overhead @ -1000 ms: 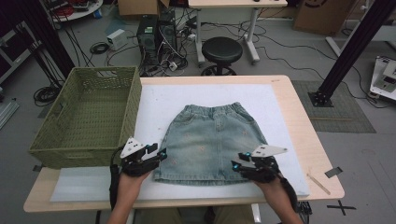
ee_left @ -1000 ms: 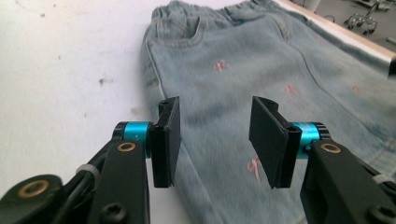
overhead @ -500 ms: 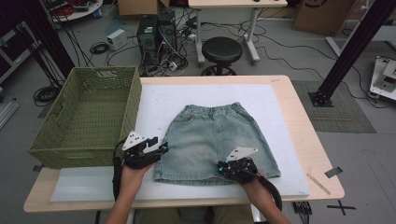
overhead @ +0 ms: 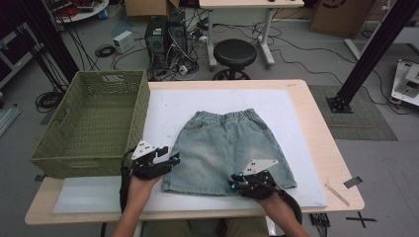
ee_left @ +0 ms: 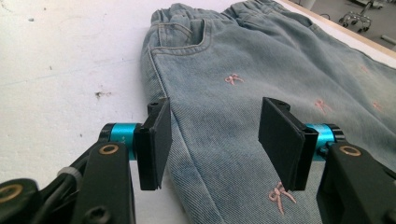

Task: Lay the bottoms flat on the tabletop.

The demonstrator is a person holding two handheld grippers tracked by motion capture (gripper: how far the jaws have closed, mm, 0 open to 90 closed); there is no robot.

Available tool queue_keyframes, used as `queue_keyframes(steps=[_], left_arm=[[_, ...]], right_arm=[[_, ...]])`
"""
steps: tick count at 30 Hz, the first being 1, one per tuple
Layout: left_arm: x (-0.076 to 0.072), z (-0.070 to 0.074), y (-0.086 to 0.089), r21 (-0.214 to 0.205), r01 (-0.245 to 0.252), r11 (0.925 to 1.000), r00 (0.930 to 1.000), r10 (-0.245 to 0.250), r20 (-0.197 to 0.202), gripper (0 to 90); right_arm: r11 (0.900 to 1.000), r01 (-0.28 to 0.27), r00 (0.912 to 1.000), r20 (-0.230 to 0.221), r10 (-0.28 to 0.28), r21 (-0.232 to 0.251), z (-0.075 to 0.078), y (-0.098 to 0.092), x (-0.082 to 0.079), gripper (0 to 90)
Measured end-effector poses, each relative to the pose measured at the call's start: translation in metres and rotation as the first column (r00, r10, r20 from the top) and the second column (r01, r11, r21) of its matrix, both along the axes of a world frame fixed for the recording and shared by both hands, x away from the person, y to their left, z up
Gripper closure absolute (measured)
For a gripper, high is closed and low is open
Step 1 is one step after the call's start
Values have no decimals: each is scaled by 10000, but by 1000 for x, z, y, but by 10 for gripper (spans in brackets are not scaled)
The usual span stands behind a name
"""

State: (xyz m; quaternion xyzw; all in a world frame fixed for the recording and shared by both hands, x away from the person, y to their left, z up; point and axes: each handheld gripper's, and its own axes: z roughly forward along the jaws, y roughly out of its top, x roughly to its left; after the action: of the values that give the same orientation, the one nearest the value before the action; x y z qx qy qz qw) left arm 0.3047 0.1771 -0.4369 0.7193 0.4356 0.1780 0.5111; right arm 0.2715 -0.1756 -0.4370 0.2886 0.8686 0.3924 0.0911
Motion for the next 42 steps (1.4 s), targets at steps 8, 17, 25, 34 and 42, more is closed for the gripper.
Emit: queue_keyframes(steps=[8,17,25,34,42], left_arm=[[2,3,-1,-194,-84,9998,9999,87,131,389],[13,13,0,-409,-254,9988,9988,270,398,344],[29,15,-4,-310,5,9995,9991,8,426,352],[51,14,-3,-167,114,9998,9993,-108,351,353],[59,9,-5,-139,243,9996,9995,-240,194,364]], right_arm=[[9996,135,9999,12,-135,-240,-4,21,8,624],[9938,-1115,9929,-407,1115,34,-1,23,11,606],[9874,1278,9881,743,-1349,934,23,3,53,416],[9762,2154,9747,557,-2166,267,20,35,124,453],[9861,1409,9899,-56,-1420,-882,1,78,155,630]])
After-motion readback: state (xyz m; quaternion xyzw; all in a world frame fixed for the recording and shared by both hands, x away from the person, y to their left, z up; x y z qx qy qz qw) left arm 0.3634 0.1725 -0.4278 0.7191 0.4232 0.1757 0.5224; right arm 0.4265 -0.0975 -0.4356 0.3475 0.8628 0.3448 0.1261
